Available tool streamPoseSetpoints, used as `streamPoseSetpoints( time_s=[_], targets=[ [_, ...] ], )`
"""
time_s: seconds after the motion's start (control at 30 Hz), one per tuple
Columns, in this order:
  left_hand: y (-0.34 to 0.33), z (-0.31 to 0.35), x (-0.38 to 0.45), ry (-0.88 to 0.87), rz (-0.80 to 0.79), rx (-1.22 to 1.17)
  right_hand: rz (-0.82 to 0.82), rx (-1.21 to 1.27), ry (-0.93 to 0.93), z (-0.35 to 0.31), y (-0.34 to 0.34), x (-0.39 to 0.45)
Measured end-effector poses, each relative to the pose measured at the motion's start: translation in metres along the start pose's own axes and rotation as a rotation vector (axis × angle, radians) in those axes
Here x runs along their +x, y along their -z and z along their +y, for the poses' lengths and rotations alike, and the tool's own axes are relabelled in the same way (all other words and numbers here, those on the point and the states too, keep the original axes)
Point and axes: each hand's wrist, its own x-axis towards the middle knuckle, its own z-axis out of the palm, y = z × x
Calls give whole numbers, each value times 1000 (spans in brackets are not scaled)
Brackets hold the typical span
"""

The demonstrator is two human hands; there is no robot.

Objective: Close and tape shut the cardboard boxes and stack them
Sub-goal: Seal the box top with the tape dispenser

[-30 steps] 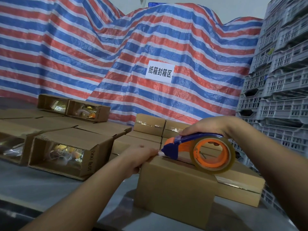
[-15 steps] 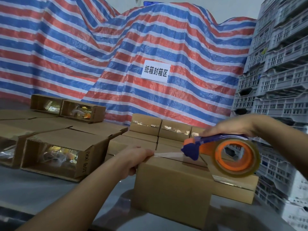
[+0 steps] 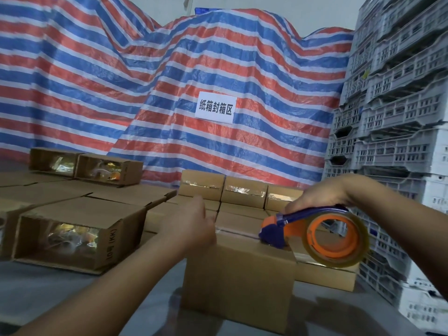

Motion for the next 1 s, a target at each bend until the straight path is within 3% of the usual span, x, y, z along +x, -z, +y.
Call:
streamPoseSetpoints(
  time_s=[0.07,0.13,0.2,0.27,0.43,0.7,1.0],
  targets=[
    [0,12,-6,-136,26,-10,14,22,2,3,0,1],
    [-5,22,-14,-250,-134,-19,-12,40,13,5,-1,2],
    [-14,24,-23,-383,-242,162,-21,41,27,6,-2,1],
    [-19,20,-31,-477,-252,340,-30,52,41,7,-2,1],
    [-20,16,-30,-506,-208,361,-21,106,28,17,-4,1],
    [-24,11,-28,-526,-207,365,50,189,11,89,1,-36],
    [-19,49,-29,-492,-257,521,127,93,52,90,-34,-16]
  ],
)
